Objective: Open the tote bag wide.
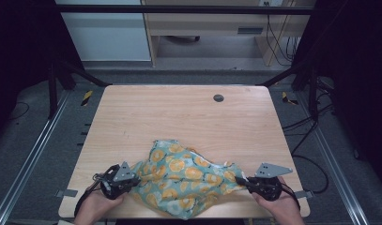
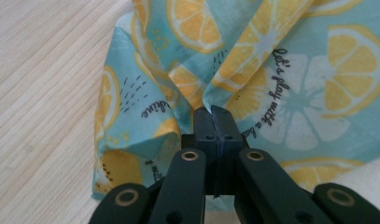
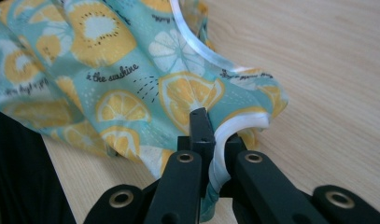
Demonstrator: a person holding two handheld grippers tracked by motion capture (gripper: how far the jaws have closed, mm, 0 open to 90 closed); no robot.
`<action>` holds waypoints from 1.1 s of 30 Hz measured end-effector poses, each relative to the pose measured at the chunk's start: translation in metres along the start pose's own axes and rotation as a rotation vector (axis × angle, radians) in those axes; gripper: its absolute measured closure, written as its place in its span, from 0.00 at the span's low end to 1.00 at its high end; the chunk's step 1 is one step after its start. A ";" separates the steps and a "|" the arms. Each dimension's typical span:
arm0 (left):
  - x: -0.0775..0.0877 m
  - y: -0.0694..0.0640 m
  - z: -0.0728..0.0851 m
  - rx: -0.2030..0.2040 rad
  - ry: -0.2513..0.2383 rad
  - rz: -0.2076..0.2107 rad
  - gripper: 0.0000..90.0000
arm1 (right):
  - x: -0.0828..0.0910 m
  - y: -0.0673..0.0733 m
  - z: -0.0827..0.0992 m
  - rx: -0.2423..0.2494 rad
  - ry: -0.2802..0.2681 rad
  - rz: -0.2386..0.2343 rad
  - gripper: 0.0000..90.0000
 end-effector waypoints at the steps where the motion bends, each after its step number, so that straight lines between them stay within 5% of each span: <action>1: -0.002 0.000 -0.001 -0.008 0.006 -0.012 1.00 | -0.003 0.000 0.001 0.001 0.013 -0.003 1.00; 11: -0.010 0.000 -0.002 -0.011 0.013 -0.015 1.00 | -0.025 0.003 0.011 0.032 0.135 -0.031 1.00; 33: -0.009 0.001 -0.001 0.003 0.017 -0.014 1.00 | -0.029 -0.007 0.012 0.032 0.146 0.002 1.00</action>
Point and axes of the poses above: each handheld gripper's, and its own axes: x roughly backward along the jaws, z roughly out of its underside, y roughly to its left, the point moved 10 cm from there along -x, roughly forward along the jaws, and after that the axes turned 15 degrees about x, right-handed, at the moved point
